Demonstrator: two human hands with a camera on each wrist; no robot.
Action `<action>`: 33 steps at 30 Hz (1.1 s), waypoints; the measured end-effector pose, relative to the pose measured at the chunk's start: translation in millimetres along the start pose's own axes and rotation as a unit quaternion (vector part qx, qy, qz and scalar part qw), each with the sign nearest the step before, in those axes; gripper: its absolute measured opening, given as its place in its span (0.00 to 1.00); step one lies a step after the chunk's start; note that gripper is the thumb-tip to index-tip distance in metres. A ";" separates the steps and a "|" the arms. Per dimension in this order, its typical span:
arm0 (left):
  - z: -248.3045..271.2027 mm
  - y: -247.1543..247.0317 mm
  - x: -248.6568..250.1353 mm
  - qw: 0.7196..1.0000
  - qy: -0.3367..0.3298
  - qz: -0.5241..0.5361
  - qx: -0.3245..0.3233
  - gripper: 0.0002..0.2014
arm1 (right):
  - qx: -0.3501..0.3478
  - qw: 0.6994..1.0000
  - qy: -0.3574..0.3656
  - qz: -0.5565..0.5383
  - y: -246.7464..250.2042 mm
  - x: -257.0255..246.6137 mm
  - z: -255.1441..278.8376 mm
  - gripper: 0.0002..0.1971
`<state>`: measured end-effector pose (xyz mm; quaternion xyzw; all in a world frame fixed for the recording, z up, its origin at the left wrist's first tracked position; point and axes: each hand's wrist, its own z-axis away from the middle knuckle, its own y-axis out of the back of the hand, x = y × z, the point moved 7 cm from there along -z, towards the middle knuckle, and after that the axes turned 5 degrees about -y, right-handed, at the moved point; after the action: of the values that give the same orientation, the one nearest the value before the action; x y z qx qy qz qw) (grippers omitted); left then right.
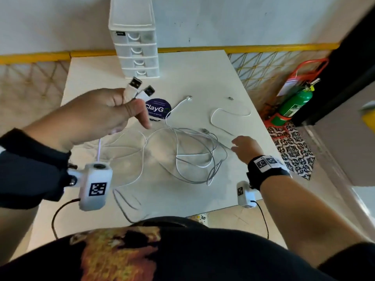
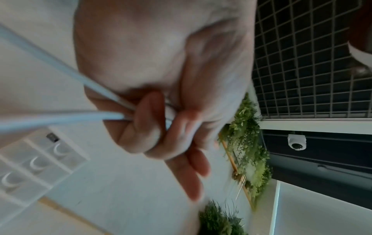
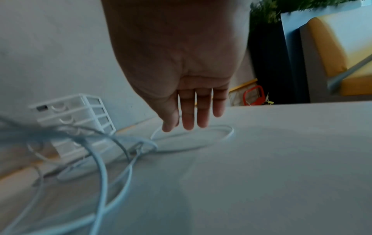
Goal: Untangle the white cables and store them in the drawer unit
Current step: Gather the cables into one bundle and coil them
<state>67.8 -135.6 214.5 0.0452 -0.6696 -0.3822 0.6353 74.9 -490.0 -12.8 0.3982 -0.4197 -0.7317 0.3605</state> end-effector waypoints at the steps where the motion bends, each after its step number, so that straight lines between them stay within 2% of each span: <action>1: -3.3 -3.7 3.0 0.999 -0.020 0.035 0.012 0.28 | -0.003 1.000 -0.006 0.017 -7.0 -0.3 -1.5 0.19; 3: -9.8 -10.9 3.0 0.990 -0.029 0.123 0.055 0.21 | -0.005 0.996 -0.020 0.084 -20.1 -0.8 -2.3 0.23; 6: -20.2 -18.8 -11.1 0.965 -0.012 0.235 0.117 0.18 | 0.001 0.991 -0.037 0.132 -32.9 -5.4 -1.4 0.15; 11: -35.4 -33.9 -24.0 0.926 0.027 0.348 0.144 0.14 | -0.047 0.987 -0.023 0.154 -44.6 -12.7 -4.5 0.16; 15: -44.7 -41.9 -31.2 0.915 0.043 0.365 0.167 0.12 | -0.070 0.988 -0.025 0.132 -40.4 -13.0 -12.5 0.16; 17: -48.2 -47.1 -32.7 0.912 0.048 0.365 0.178 0.12 | -0.048 0.993 -0.013 0.111 -30.6 -18.5 -21.6 0.15; 20: -53.3 -55.2 -33.3 0.911 0.056 0.363 0.188 0.12 | -0.016 0.996 0.042 0.071 -18.7 -38.2 -37.5 0.17; 22: -55.3 -60.2 -33.4 0.912 0.061 0.360 0.189 0.12 | -0.035 0.995 0.073 0.063 -23.1 -53.2 -46.1 0.20; 24: -55.1 -64.4 -34.1 0.913 0.067 0.357 0.187 0.13 | -0.050 0.992 0.074 0.088 -30.7 -61.8 -50.8 0.21; 27: -51.2 -65.2 -39.6 0.909 0.080 0.357 0.197 0.15 | -0.054 0.991 0.047 0.109 -40.1 -65.6 -51.3 0.16; 29: -48.3 -64.1 -44.6 0.906 0.085 0.357 0.209 0.15 | -0.055 0.989 0.040 0.128 -45.8 -66.2 -46.5 0.17; 33: -40.8 -58.5 -50.9 0.897 0.081 0.368 0.231 0.16 | -0.015 0.974 0.054 0.221 -55.8 -70.2 -35.2 0.18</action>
<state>88.7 -167.5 135.7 -0.0282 -0.6545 0.0493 0.7540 124.9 -419.4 -55.0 0.3295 -0.4662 -0.6176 0.5410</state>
